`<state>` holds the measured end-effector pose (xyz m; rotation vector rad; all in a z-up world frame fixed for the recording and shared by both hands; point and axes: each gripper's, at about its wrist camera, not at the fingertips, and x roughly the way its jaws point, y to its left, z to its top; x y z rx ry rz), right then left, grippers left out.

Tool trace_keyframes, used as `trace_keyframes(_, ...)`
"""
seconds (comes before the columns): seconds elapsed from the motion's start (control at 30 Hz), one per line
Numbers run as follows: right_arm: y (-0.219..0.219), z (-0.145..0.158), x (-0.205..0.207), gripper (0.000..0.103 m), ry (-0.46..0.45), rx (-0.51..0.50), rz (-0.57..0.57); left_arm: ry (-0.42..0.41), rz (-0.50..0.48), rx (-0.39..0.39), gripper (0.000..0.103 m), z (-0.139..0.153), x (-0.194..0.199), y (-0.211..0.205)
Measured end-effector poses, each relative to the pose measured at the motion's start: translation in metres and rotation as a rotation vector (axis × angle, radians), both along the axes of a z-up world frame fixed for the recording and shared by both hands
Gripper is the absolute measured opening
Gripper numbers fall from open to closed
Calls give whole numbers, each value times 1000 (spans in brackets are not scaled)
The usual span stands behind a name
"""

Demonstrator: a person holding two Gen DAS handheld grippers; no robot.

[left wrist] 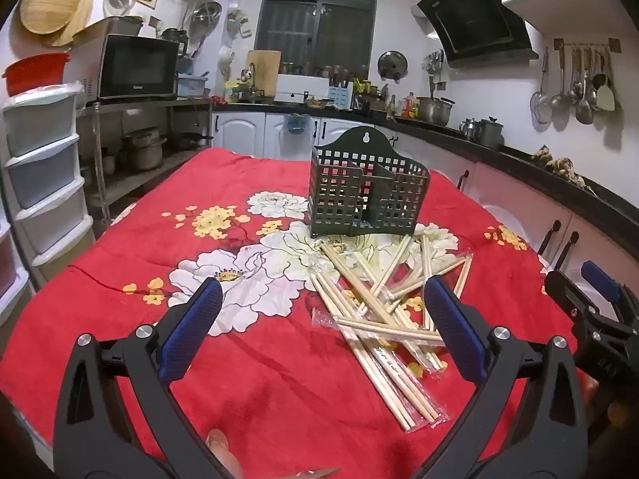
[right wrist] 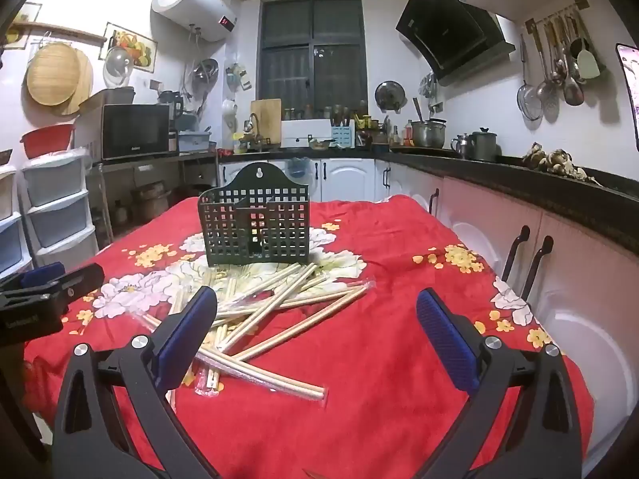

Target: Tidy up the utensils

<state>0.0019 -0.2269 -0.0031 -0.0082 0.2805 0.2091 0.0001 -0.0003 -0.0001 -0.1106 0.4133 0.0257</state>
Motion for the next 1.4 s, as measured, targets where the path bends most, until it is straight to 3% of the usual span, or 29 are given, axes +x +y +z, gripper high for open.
trace_keyframes(1.4, 3, -1, -1, 97, 2, 2, 9, 7, -9, -12, 94, -2, 3, -7)
